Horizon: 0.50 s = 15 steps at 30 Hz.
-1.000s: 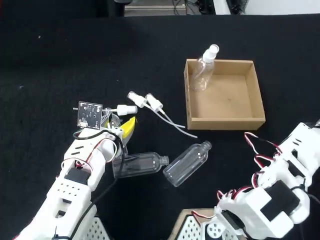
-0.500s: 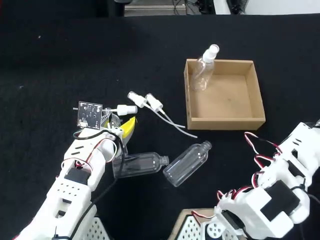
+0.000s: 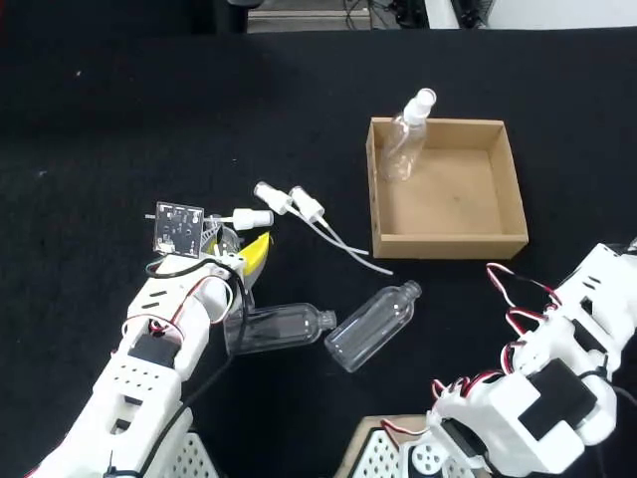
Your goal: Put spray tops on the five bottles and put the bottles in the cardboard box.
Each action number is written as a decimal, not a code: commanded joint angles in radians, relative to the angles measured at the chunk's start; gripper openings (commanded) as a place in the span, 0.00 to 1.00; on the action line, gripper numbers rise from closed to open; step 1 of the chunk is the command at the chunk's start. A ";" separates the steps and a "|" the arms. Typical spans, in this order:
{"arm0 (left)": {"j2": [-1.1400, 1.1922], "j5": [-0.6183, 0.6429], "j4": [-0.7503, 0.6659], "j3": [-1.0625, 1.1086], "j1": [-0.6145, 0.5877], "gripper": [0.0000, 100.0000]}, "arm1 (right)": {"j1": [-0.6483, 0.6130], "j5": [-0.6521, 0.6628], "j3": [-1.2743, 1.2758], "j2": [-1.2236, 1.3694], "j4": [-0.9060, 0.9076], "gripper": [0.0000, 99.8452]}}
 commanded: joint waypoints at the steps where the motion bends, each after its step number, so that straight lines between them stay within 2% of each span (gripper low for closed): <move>1: -0.014 0.006 -0.025 -0.015 0.008 0.25 | 0.011 -0.009 -0.050 -0.033 -0.041 0.21; 15: -0.014 0.006 -0.025 -0.015 0.008 0.25 | 0.014 -0.003 0.027 -0.045 -0.048 0.21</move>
